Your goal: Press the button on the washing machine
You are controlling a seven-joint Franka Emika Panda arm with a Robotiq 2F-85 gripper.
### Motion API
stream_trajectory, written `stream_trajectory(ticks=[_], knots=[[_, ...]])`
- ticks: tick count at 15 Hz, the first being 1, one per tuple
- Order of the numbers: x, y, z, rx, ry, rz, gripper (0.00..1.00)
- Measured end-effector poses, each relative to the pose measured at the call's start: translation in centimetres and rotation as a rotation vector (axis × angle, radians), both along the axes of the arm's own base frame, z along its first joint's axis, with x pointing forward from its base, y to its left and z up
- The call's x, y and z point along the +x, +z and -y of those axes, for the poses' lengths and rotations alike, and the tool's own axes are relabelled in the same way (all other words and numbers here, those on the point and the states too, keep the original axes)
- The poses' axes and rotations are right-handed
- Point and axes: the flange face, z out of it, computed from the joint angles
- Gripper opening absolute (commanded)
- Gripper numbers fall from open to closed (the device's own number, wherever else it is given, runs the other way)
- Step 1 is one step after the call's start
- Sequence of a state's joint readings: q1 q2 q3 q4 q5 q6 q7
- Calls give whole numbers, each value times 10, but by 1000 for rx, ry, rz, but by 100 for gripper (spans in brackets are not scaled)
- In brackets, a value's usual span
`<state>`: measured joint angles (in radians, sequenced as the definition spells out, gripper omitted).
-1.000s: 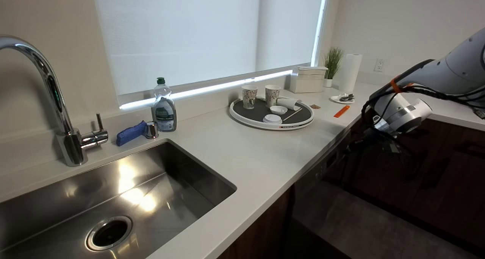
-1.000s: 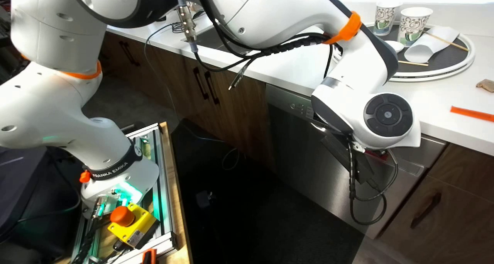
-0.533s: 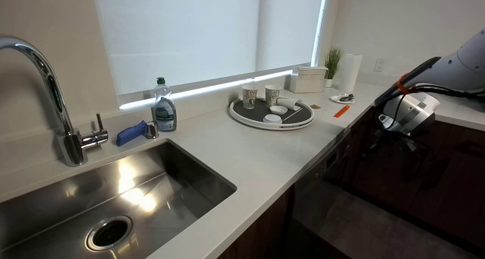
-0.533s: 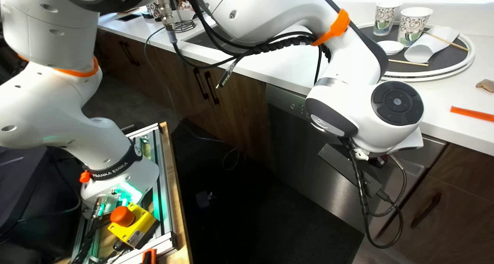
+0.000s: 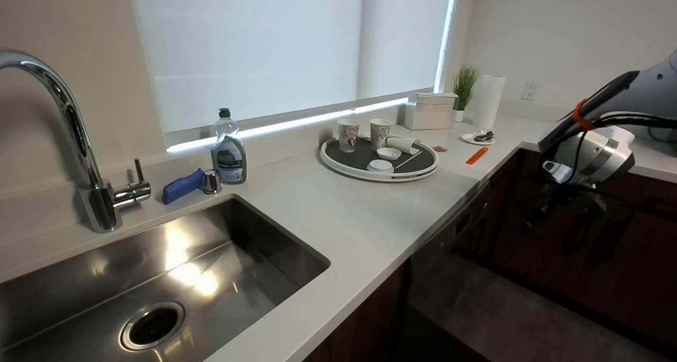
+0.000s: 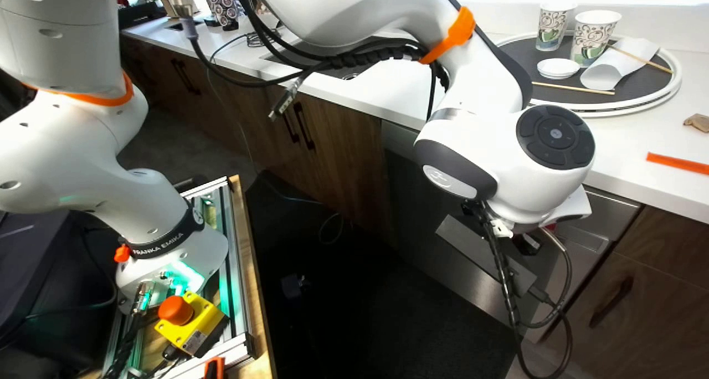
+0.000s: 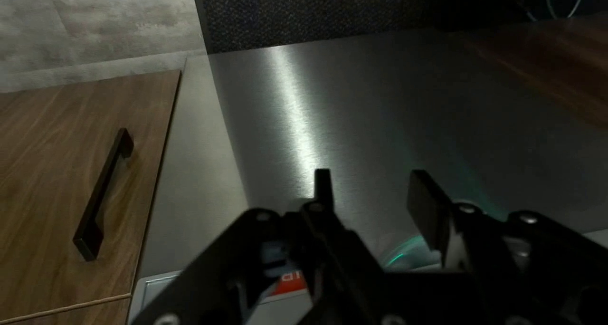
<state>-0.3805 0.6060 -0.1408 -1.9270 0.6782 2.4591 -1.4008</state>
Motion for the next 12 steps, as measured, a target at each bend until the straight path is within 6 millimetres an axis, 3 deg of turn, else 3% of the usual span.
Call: stream_trajectory(ticks=[3,12], knots=[[-18,13,4,-19,-29,10,100],[-65,51,4,-136,-138,70,100]])
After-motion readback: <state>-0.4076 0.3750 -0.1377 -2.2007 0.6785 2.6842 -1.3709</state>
